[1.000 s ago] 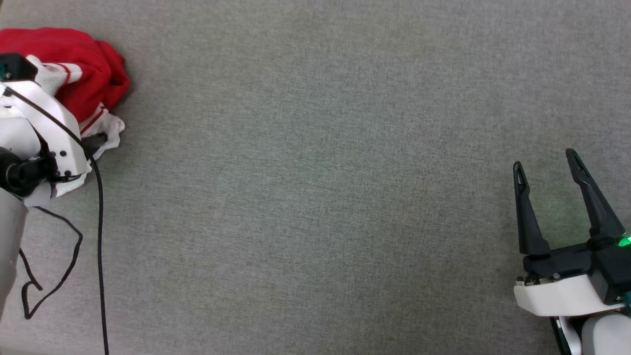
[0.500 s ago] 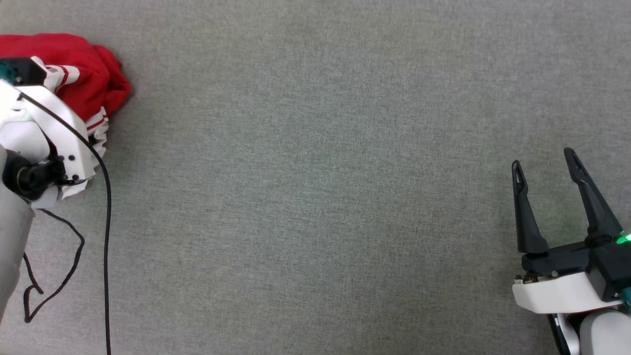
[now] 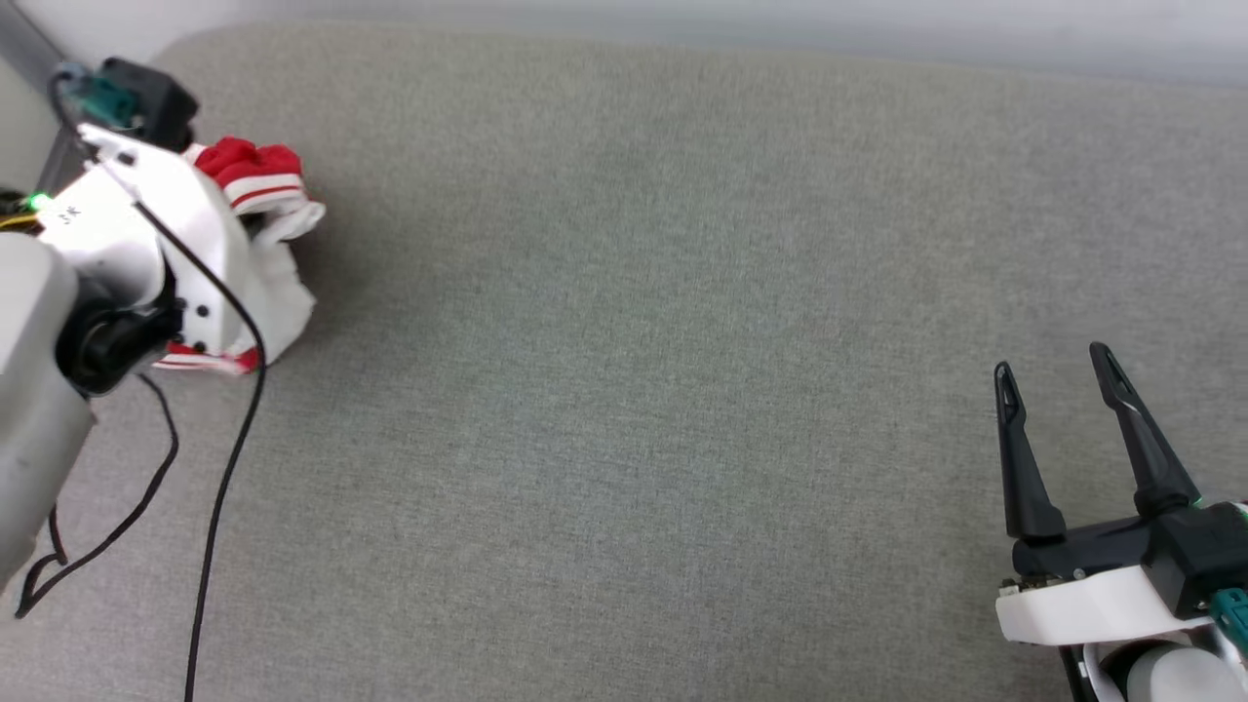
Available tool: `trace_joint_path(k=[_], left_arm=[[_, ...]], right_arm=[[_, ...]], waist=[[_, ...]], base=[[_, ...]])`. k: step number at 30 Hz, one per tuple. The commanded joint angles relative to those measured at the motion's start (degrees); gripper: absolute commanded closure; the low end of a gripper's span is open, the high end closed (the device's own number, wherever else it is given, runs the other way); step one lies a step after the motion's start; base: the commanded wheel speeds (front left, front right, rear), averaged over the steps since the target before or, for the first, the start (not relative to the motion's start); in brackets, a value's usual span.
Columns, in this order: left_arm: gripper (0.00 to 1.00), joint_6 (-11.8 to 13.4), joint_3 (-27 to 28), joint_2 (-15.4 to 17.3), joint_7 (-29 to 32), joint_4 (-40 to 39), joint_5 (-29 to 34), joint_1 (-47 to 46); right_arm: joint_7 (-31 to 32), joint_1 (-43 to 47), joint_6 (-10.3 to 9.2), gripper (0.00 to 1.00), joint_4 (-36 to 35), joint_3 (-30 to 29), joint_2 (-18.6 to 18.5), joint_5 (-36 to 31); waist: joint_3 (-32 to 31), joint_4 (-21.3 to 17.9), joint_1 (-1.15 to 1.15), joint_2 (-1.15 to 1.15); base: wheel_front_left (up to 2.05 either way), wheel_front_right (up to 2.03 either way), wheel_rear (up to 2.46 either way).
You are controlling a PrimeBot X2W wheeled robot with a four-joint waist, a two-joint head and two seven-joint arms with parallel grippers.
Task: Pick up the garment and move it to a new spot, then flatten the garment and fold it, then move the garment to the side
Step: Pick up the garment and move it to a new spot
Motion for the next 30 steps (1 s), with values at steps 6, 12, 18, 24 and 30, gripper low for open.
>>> trace_joint_path(k=[6, 12, 18, 24, 30], left_arm=[[1.00, -0.04, -5.51, -0.87, -1.49, -8.52, 1.21, -2.63], [1.00, -0.04, -11.32, -3.80, -2.64, -15.46, 2.32, -5.28], [1.00, -0.04, -17.74, -8.89, -4.42, -18.79, 2.24, -8.75], [1.00, -0.04, -23.64, -14.89, -7.47, -19.77, 1.82, -13.30], [1.00, -0.04, -26.74, -19.92, -9.73, -18.23, 1.08, -14.83]], right_arm=[[-0.14, 0.98, -0.05, 0.00, 0.30, -0.22, 0.39, 1.86], [-0.14, 0.64, -0.04, 0.00, 0.37, -0.33, 0.41, 4.24], [-0.14, -0.42, -0.04, 0.00, 0.30, -0.59, 0.41, 5.67], [-0.14, -1.02, -0.04, 0.00, -0.04, -1.29, 0.42, 7.14], [-0.14, -1.48, -0.04, 0.00, -0.36, -1.71, 0.42, 8.07]], waist=[[-3.15, -2.38, 0.00, 0.00], [-2.95, -6.22, 0.00, 0.00], [-1.56, -11.36, 0.00, 0.00], [0.58, -16.14, 0.00, 0.00], [2.91, -18.94, 0.00, 0.00]], base=[[0.00, 0.00, 0.00], [0.00, 0.00, 0.00], [0.00, 0.00, 0.00], [0.00, 0.00, 0.00], [0.00, 0.00, 0.00]])
